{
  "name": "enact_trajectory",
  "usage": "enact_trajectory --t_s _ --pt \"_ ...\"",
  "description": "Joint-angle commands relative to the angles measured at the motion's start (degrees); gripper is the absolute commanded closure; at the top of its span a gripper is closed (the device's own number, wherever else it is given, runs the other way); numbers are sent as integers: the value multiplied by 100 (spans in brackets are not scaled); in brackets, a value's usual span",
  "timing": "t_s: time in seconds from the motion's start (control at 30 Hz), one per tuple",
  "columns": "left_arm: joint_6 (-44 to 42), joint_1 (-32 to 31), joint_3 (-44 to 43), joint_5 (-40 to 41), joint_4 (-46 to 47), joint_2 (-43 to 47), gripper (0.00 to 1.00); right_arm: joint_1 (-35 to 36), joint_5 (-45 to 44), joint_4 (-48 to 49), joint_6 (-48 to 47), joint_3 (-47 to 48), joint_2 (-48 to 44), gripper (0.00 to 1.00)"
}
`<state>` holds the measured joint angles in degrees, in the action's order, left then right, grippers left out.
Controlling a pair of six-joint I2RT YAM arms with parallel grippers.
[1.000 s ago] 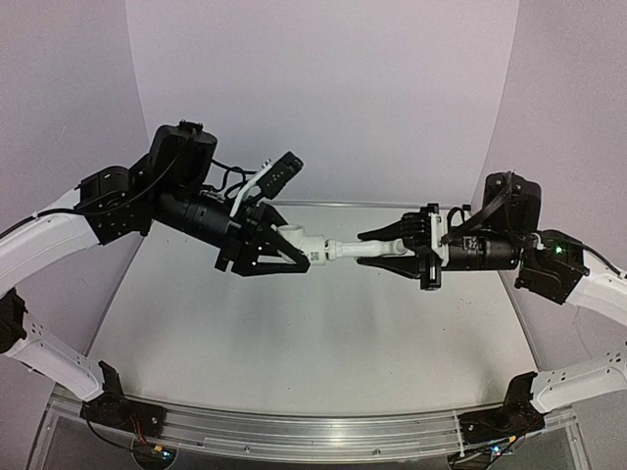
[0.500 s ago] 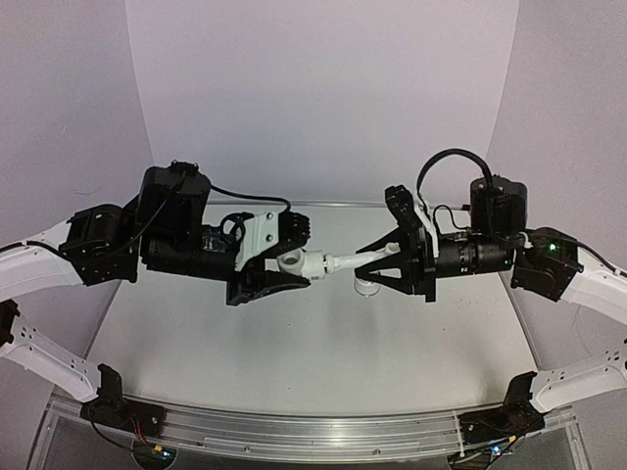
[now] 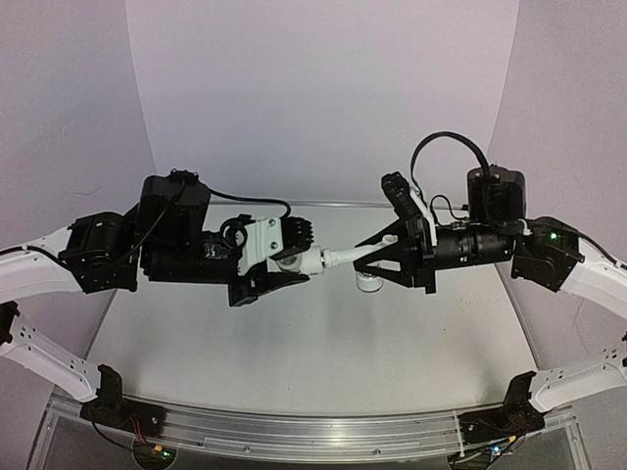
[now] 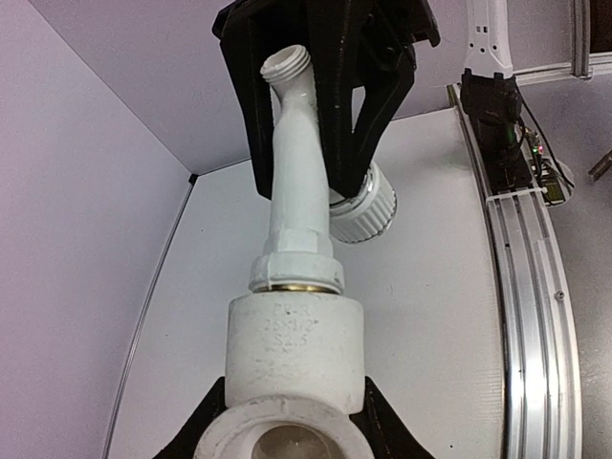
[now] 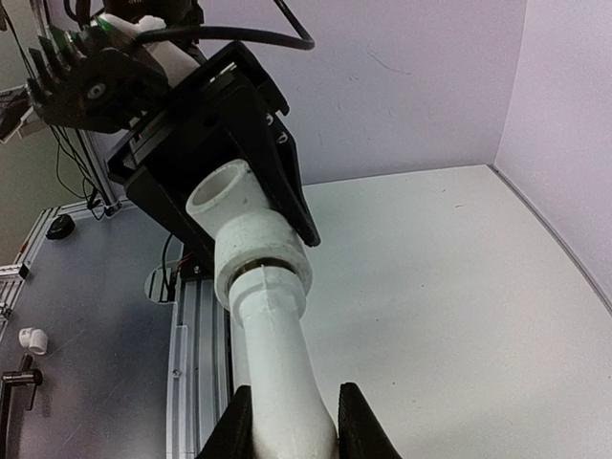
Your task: Install the water faucets
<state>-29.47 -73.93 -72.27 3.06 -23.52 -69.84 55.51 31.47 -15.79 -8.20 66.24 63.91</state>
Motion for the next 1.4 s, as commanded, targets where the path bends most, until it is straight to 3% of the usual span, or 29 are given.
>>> enact_trajectory --t_s 0.0,0.17,0.37,0.6,0.73,0.8,0.83,0.9,0.97,1.07,1.37 --pt "345 -56 1 -157 302 -59 62 30 176 929 3 480 59 100" --pt "436 -59 -72 -257 228 -119 56 26 246 938 12 496 94 100" --pt "486 -46 -74 -282 244 -209 57 24 288 955 19 508 111 100" --pt "753 117 75 -535 417 26 69 25 299 985 -2 450 57 100" --pt "1000 266 85 -704 412 131 90 22 234 982 -19 452 51 100" --pt "1185 354 74 -841 400 153 99 23 120 971 -92 494 45 84" --pt "1320 404 73 -956 385 164 100 26 46 957 -159 517 20 54" --pt "1592 508 62 -1081 315 188 100 22 -128 926 -365 568 -74 19" --pt "1844 598 19 -1250 157 203 100 25 -199 892 -773 597 -198 4" --pt "2199 768 1 -1669 -52 266 100 26 -160 744 -1501 627 -436 2" --pt "3351 1145 -270 -3322 -201 77 100 30 -389 -154 -5395 -175 -1277 2"
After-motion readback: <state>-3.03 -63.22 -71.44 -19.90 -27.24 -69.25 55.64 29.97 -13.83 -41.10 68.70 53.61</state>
